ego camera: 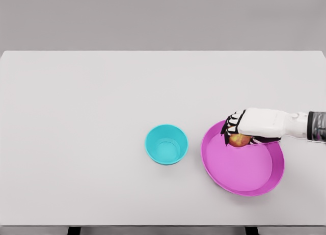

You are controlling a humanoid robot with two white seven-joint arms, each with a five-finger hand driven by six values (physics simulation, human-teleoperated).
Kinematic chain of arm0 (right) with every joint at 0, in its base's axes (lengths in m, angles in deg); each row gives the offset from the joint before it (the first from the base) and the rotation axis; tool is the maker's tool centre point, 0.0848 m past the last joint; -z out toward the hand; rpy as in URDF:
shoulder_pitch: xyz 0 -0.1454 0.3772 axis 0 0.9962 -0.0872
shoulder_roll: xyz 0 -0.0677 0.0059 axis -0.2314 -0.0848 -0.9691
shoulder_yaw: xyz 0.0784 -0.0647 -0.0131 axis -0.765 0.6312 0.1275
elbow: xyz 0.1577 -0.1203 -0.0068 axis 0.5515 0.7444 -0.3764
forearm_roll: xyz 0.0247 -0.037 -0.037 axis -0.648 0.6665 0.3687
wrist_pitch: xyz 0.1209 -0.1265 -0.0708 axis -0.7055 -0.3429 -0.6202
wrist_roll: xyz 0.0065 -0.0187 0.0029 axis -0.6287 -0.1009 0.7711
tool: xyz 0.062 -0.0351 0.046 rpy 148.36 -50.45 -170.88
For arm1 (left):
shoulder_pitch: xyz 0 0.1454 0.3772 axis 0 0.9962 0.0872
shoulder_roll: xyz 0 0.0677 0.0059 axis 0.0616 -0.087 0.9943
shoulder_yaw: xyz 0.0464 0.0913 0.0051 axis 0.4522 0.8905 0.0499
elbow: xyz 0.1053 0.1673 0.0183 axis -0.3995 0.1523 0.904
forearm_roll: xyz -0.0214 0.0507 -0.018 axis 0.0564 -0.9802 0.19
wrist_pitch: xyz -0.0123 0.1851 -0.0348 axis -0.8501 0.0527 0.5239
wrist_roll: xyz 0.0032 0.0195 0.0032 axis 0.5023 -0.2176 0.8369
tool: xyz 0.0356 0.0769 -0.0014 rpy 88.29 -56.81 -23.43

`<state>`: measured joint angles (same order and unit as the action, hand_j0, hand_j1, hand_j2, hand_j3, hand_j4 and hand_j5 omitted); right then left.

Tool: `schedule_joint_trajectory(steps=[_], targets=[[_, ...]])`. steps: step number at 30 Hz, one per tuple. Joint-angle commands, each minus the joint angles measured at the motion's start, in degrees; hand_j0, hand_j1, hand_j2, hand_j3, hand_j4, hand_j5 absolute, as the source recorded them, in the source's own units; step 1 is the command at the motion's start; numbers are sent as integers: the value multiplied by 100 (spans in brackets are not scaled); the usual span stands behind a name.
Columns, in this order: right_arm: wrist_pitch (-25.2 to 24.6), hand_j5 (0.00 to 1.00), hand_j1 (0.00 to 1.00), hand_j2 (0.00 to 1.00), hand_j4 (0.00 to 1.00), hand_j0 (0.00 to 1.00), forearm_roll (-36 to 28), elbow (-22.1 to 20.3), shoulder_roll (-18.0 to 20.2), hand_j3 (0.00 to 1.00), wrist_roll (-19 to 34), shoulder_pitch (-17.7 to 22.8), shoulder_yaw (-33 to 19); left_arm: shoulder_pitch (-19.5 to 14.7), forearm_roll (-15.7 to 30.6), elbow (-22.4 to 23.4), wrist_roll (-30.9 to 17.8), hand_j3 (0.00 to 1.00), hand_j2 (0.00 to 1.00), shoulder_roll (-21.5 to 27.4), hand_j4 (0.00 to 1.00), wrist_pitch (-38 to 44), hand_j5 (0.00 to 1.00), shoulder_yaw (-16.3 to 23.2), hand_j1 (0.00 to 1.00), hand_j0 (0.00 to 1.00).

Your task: Put the apple from the pink plate into the blue bowl with your right arm

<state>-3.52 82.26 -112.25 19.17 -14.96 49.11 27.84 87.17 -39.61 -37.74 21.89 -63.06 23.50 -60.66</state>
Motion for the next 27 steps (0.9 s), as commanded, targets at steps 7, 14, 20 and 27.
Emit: schedule_joint_trajectory(steps=[7, 14, 20, 27], targets=[[-12, 51, 51, 51, 51, 51, -44, -15, -318, 51, -6, -281, 11, 0, -1, 0, -1, 100, 100, 0, 100, 3, 100, 0, 100, 100], [-12, 51, 51, 51, 51, 51, -35, -77, -634, 51, 3, -440, 64, 0, -1, 0, -1, 100, 100, 0, 100, 3, 100, 0, 100, 100], [-12, 51, 51, 51, 51, 51, -35, -191, -722, 51, 3, -492, 64, 0, -1, 0, -1, 100, 100, 0, 100, 3, 100, 0, 100, 100], [-12, 51, 51, 51, 51, 51, -26, -279, -1074, 51, 12, -563, 169, 0, -1, 0, -1, 100, 100, 0, 100, 3, 100, 0, 100, 100]])
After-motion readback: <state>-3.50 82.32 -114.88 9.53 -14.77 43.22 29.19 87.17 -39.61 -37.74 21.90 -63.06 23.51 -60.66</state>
